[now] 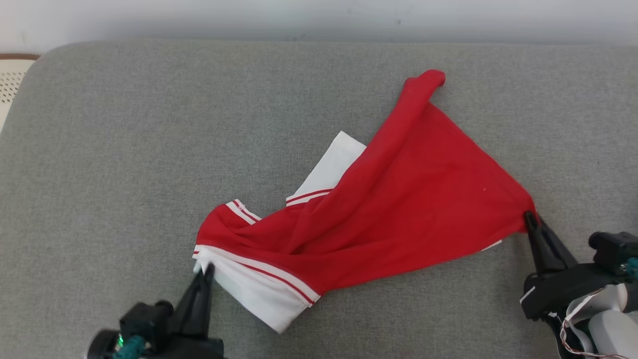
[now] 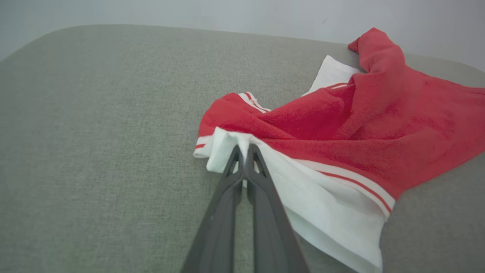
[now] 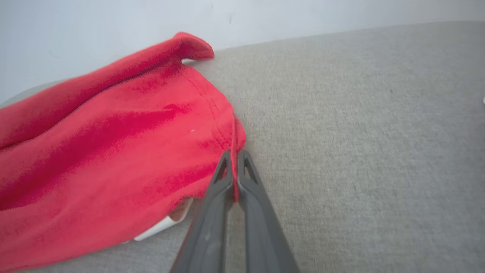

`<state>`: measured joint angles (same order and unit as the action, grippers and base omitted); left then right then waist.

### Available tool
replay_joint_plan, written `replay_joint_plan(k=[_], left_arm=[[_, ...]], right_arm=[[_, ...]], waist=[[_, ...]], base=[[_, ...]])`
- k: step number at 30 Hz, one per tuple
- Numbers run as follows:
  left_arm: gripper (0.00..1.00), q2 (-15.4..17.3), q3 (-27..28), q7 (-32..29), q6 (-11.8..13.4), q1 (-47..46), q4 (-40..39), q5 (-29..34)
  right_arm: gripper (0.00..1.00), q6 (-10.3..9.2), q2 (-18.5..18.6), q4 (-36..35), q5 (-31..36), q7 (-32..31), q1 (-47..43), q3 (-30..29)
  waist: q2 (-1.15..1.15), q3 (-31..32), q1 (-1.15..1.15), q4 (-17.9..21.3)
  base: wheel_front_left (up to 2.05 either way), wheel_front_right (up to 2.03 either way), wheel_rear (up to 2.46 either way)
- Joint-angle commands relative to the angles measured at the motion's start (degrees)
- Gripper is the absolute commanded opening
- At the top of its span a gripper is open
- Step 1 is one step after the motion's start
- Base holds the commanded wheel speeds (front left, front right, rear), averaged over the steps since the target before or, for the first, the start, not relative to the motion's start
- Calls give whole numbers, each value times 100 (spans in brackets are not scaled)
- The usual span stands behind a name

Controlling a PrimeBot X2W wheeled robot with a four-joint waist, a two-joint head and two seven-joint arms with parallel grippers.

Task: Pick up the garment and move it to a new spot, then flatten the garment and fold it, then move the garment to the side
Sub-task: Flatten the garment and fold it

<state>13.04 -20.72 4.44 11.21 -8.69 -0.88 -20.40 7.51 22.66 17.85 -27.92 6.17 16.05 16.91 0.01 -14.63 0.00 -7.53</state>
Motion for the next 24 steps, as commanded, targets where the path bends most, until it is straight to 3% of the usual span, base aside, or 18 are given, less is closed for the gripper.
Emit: replay_joint_plan(k=[1, 11, 24], left_arm=[[0, 96, 50, 35, 52, -101, -184, 120], [0, 575, 338, -164, 290, -645, -1552, 617], [0, 787, 684, -165, 509, -1728, -2786, 1140]], right_arm=[[0, -4, -21, -201, -111, 56, -91, -74], [0, -4, -30, -1894, 255, -387, -163, -524], [0, -4, -310, -3828, 460, -1180, 313, -972]], waist=[[-1, 63, 0, 35], [-1, 515, 0, 234], [-1, 886, 0, 356]], base=[[0, 0, 0], [0, 0, 0], [0, 0, 0]])
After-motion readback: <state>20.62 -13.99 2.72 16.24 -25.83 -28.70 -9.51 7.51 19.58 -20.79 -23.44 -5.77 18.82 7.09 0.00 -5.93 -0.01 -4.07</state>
